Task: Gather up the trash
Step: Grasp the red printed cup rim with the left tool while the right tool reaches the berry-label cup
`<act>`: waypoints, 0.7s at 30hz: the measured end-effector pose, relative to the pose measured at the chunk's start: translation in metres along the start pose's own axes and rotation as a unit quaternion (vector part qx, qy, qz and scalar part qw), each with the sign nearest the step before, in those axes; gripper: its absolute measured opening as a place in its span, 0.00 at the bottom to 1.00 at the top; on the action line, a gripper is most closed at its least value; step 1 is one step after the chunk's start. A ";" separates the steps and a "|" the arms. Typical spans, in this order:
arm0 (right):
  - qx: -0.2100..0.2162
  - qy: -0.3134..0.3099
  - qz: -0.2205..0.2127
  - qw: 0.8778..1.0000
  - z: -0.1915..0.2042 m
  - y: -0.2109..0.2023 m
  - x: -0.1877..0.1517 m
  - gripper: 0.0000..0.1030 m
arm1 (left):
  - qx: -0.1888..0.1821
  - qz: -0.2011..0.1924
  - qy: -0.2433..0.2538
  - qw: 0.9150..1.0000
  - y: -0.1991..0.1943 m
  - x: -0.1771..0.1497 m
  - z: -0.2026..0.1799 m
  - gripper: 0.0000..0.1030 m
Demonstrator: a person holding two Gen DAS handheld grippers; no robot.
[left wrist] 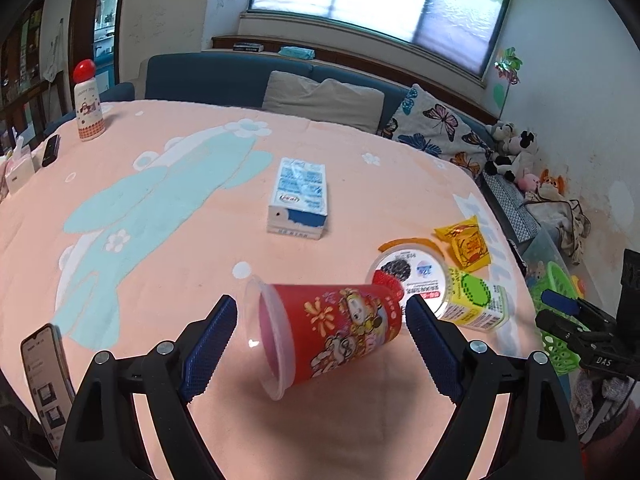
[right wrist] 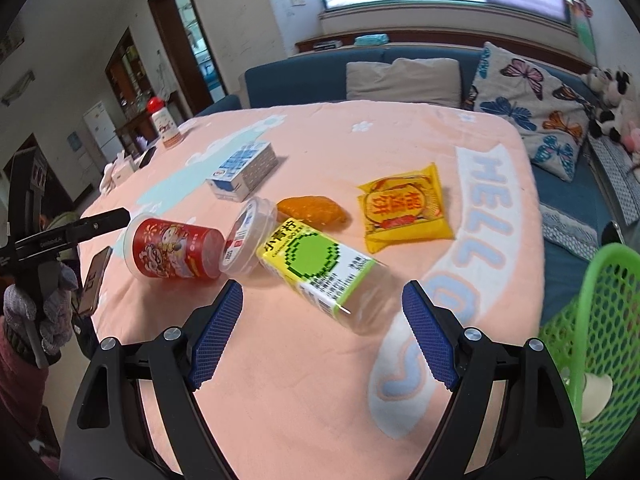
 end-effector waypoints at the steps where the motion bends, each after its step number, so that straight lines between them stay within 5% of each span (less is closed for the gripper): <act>1: 0.002 -0.005 0.001 1.000 0.002 0.002 0.001 0.79 | 0.001 0.003 -0.003 1.000 0.001 -0.003 0.002 0.81; 8: 0.006 -0.024 0.010 1.000 0.015 0.013 0.005 0.81 | -0.020 0.041 -0.026 0.999 0.026 -0.021 0.011 0.80; 16: 0.001 -0.044 0.022 0.999 0.030 0.026 0.007 0.82 | -0.085 0.060 -0.041 0.994 0.048 -0.027 0.004 0.60; 21: -0.006 -0.060 0.028 0.998 0.041 0.033 0.009 0.82 | -0.115 0.058 -0.040 0.991 0.054 -0.028 0.001 0.37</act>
Point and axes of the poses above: each gripper's, at about its wrist camera, not at the fingertips, and y roughly the way its jaws point, z to its left, x to its top, the point moved 5 cm from there along y, roughly the way its jaws point, and after that the axes turned 1 degree about y, right-handed, at the moved point
